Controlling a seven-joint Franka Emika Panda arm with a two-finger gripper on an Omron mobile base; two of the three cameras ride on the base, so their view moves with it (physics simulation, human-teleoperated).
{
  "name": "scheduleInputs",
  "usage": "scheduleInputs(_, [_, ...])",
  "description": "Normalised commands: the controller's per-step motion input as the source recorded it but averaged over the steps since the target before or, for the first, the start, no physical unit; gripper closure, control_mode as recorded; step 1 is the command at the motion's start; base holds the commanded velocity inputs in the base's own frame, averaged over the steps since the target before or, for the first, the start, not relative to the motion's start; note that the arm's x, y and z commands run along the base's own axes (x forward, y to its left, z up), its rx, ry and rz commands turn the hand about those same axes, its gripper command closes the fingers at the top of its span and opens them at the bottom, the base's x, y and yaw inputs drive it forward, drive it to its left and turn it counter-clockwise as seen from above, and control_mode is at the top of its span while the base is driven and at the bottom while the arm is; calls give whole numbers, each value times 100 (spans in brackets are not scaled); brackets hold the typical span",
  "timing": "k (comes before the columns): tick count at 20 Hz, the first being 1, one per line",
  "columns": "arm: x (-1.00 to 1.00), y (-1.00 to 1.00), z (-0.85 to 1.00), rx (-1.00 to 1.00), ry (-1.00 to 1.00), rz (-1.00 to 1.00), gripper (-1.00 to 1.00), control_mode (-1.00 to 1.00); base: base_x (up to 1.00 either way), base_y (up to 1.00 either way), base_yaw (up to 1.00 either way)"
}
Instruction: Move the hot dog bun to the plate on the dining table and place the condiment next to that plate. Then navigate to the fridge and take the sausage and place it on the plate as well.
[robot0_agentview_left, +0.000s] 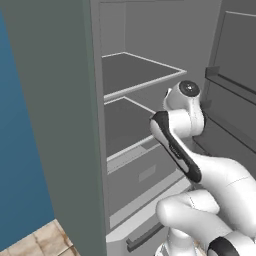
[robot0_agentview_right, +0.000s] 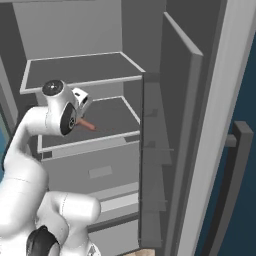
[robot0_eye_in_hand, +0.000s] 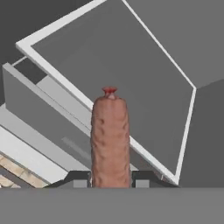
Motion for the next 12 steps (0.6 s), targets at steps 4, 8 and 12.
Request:
scheduleInputs(4, [-93, 0, 59, 2, -9, -12, 100, -100, 0, 0, 0])
scheduleInputs(8, [-87, 0, 55, 4, -8, -8, 100, -100, 0, 0, 0])
scheduleInputs(12, [-84, 0, 56, 8, -5, -7, 100, -100, 0, 0, 0])
